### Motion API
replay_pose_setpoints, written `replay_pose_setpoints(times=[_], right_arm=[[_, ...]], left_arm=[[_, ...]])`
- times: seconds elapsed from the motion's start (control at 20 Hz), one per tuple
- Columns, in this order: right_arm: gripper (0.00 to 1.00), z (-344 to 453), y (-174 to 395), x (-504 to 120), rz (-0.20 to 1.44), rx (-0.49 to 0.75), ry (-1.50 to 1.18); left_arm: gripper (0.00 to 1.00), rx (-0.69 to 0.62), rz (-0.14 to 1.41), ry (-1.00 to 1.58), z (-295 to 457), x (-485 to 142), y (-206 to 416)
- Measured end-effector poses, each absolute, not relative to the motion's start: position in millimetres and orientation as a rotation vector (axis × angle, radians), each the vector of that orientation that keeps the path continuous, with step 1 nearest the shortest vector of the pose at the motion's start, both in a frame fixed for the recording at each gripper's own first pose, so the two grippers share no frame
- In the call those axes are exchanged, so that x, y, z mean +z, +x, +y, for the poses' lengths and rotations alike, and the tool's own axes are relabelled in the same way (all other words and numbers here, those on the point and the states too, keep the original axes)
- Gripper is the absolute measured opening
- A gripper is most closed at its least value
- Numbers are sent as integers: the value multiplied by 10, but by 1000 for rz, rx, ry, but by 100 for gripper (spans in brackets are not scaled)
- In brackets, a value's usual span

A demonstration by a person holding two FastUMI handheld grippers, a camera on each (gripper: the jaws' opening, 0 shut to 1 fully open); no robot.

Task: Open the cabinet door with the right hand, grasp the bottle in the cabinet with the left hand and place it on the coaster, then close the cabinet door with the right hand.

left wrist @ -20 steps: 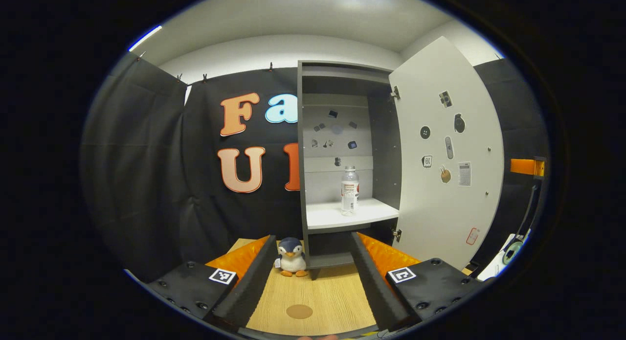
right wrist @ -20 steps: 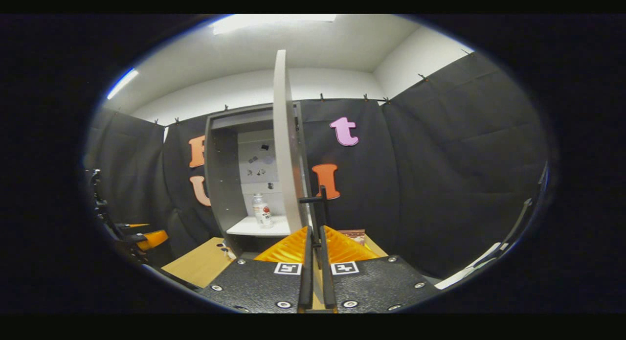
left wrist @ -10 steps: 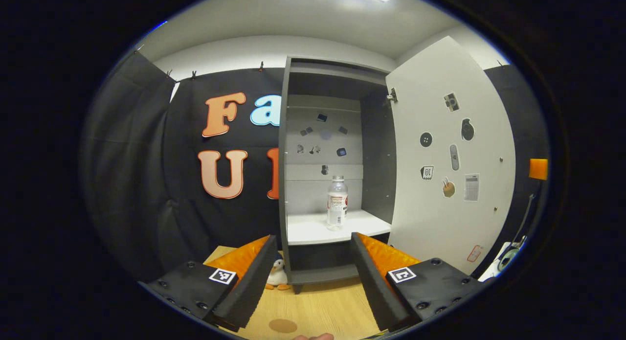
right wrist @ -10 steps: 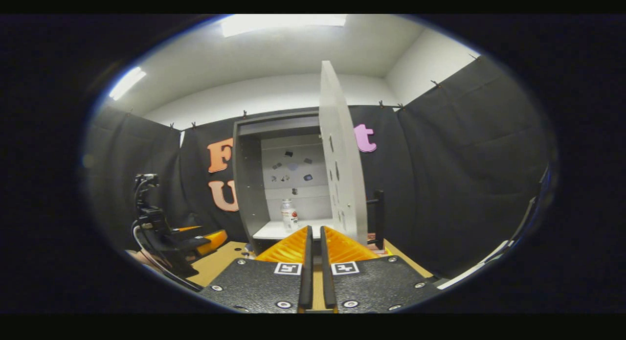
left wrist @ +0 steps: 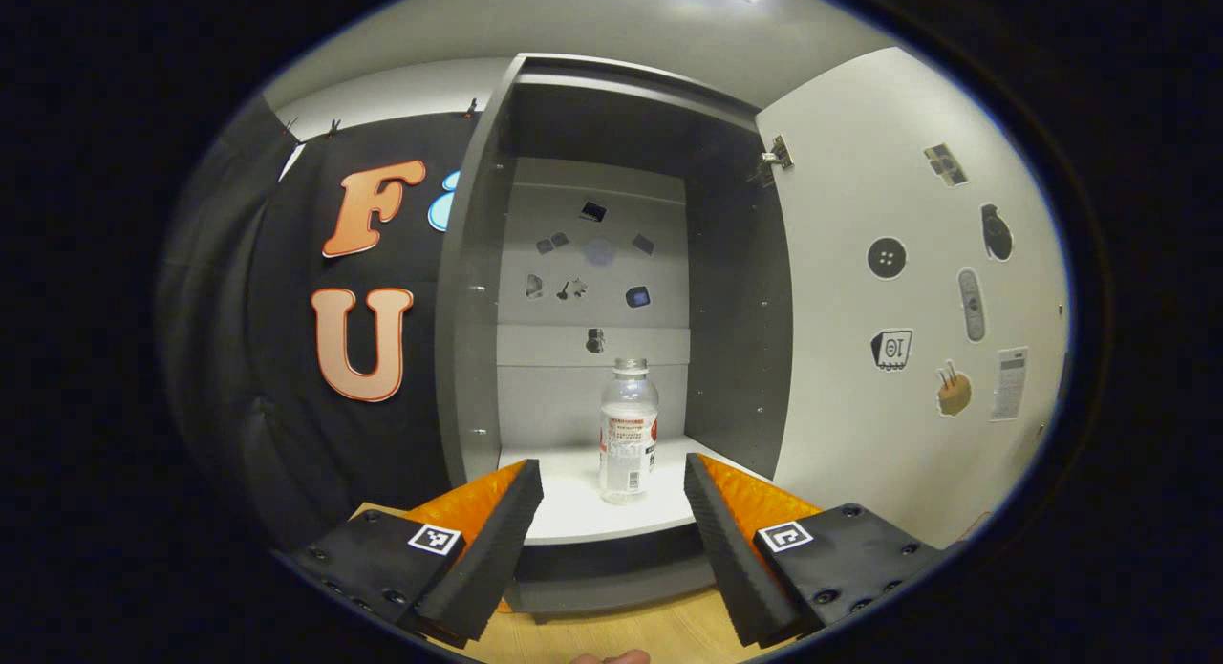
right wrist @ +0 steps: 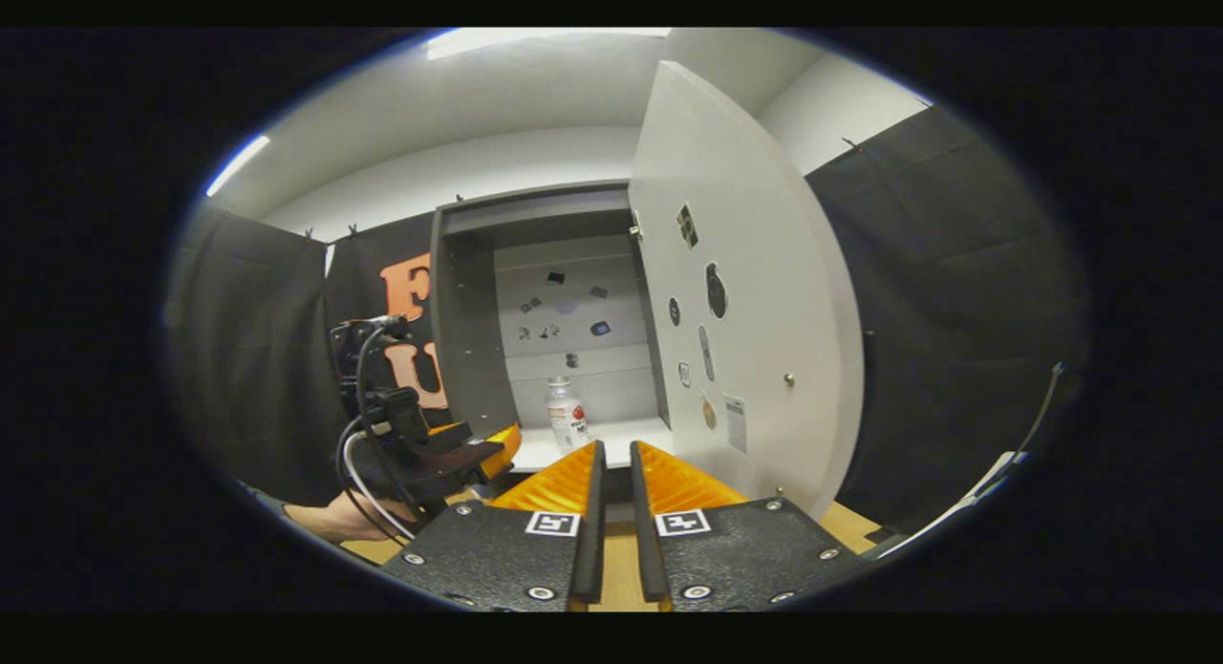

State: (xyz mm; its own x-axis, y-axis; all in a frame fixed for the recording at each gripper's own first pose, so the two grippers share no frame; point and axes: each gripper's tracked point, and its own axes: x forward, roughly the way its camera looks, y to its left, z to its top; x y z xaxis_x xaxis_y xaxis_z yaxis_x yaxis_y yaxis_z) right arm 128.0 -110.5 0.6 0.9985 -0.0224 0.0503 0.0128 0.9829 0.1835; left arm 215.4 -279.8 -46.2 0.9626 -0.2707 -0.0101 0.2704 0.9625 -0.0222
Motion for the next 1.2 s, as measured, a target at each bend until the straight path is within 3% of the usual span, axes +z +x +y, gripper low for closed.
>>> replay_pose_setpoints(times=[0.25,0.4,0.45,0.7,0.75,1.2], right_arm=[[29,-1097,1698,-92,-15,-83,198],[27,-1102,1827,-177,18,-105,197],[38,-1109,1865,-207,29,-113,191],[58,-1071,2060,-296,68,-130,180],[54,-1069,2094,-314,76,-132,181],[56,-1105,2211,-534,148,-156,197]], left_arm=[[96,-325,38,-56,-3061,-621,2812],[96,-352,36,-63,-3193,-681,3071],[96,-357,31,-61,-3224,-683,3140],[96,-365,33,-53,-3327,-785,3432],[96,-368,39,-52,-3343,-813,3489],[95,-370,31,-35,-3456,-911,3843]])
